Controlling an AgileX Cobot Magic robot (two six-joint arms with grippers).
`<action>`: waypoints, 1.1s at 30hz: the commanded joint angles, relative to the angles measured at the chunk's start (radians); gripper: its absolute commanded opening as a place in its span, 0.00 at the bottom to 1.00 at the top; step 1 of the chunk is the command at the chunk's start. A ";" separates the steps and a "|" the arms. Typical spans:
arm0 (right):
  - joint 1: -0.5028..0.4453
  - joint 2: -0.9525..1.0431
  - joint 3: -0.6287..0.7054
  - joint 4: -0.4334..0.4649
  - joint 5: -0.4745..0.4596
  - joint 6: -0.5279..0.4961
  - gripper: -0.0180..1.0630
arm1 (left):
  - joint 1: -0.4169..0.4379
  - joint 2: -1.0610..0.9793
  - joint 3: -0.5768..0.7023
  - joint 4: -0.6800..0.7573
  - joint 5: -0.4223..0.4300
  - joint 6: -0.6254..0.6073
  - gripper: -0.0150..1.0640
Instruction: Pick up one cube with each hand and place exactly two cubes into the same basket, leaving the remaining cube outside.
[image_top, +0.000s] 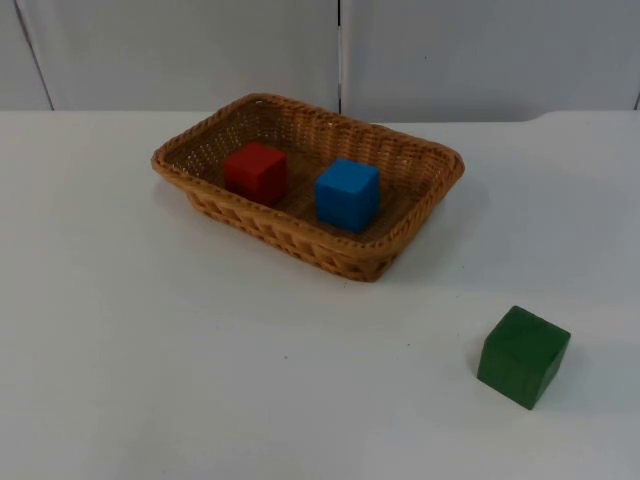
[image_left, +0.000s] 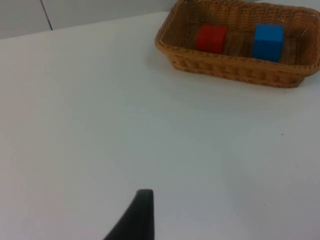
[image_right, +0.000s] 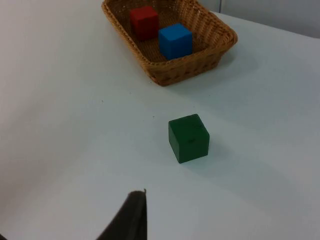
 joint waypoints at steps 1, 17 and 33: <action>0.000 -0.005 0.008 0.006 0.000 0.004 0.99 | -0.005 -0.005 0.005 0.007 -0.001 -0.006 0.99; -0.063 -0.005 0.008 0.006 0.000 0.004 0.99 | -0.005 -0.005 0.005 0.007 -0.001 -0.006 0.99; -0.339 -0.005 0.008 0.008 0.000 0.004 0.99 | -0.005 -0.005 0.005 0.007 -0.001 -0.006 0.99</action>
